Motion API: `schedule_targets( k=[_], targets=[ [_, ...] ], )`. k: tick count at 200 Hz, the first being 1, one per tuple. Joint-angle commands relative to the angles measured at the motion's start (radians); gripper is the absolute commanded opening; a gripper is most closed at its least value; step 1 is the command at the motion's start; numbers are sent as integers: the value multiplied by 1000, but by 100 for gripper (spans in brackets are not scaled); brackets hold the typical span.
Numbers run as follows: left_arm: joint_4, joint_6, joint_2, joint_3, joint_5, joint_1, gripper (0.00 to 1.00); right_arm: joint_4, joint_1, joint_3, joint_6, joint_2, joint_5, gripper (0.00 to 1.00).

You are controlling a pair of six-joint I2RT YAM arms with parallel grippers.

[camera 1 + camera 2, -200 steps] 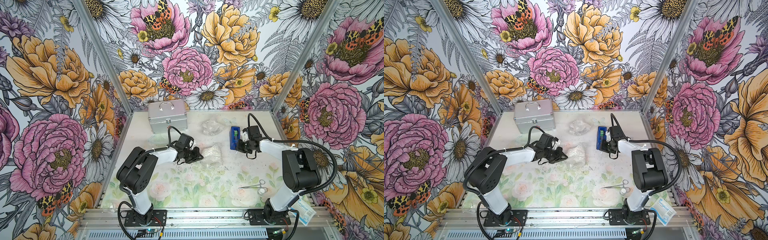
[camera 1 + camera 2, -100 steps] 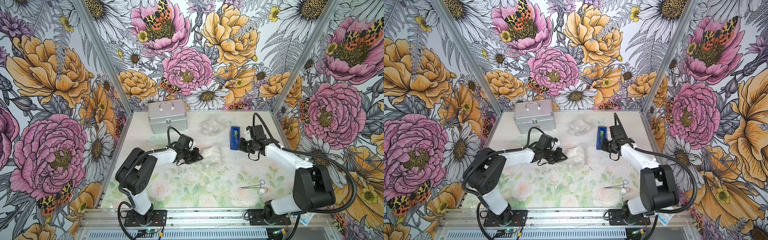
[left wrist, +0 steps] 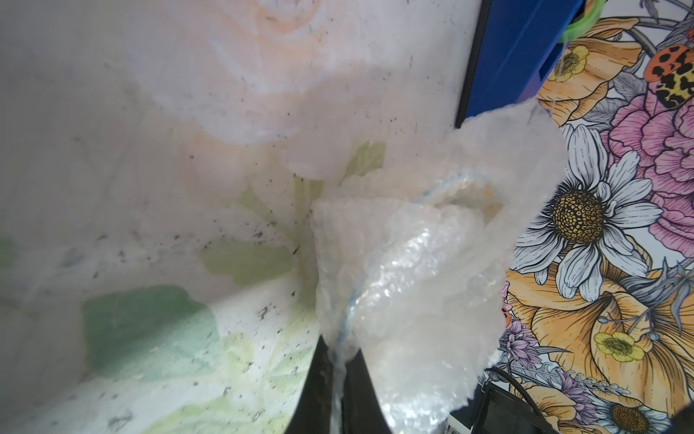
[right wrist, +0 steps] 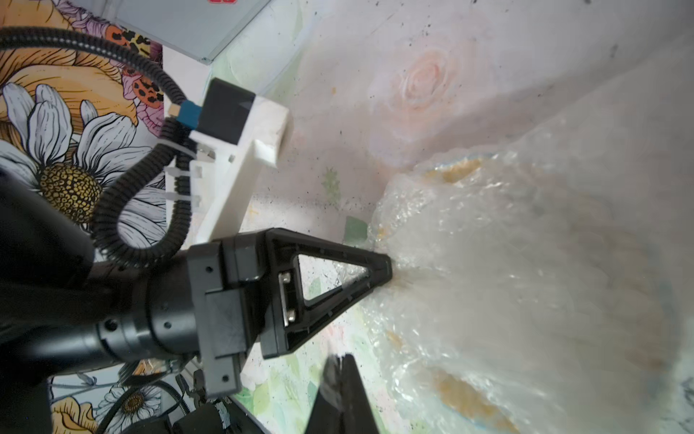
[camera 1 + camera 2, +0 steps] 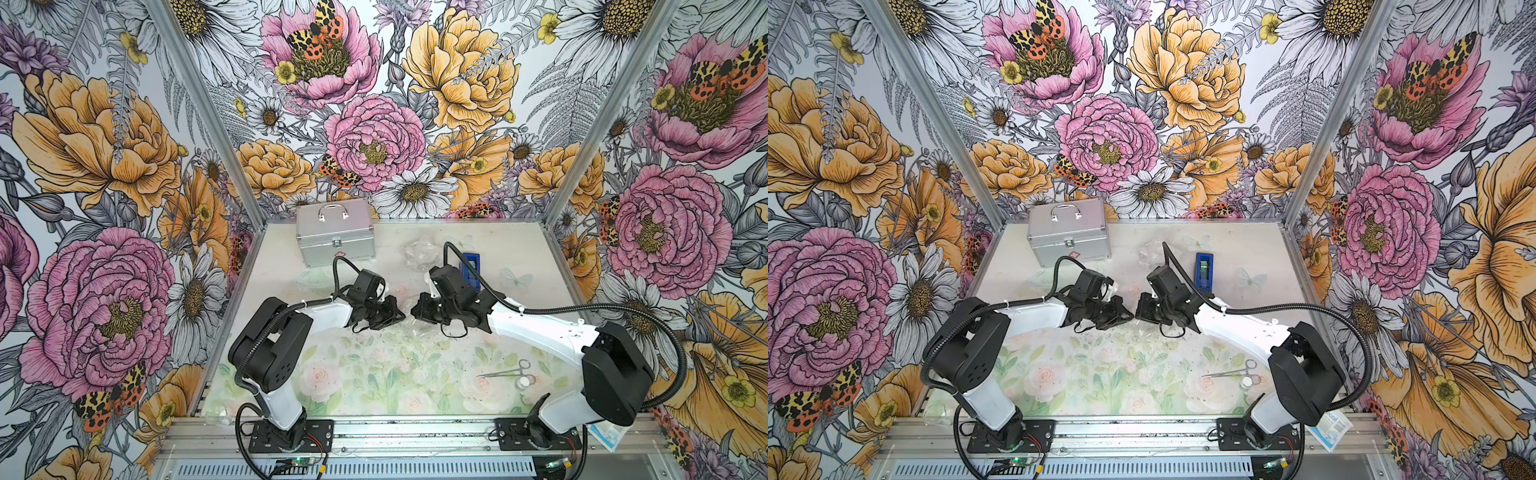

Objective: Wrap bowls in bubble wrap
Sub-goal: Stick the tape on the bubble wrap.

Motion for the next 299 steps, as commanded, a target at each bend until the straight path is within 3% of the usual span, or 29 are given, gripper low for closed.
schedule_targets(
  k=[1,56,136,152,182,217,299],
  targets=[
    [21,-7,-29,-2,-4,-14,0,23,4,38,37,35,48,0],
    [18,-9,-31,1,-3,-18,0,26,0,92,-24,176,58,0],
    [-14,-6,-59,4,-14,-24,0,5,2,58,-56,210,134,0],
    [-53,5,-108,5,-47,-27,11,5,4,57,-56,214,136,0],
    [-130,17,-203,4,-105,-29,41,5,9,58,-58,218,131,0],
    [-158,7,-262,-23,-95,-41,56,10,15,69,-58,223,122,0],
    [-134,-10,-207,-70,-25,-59,60,31,16,50,-28,213,110,0]
  ],
)
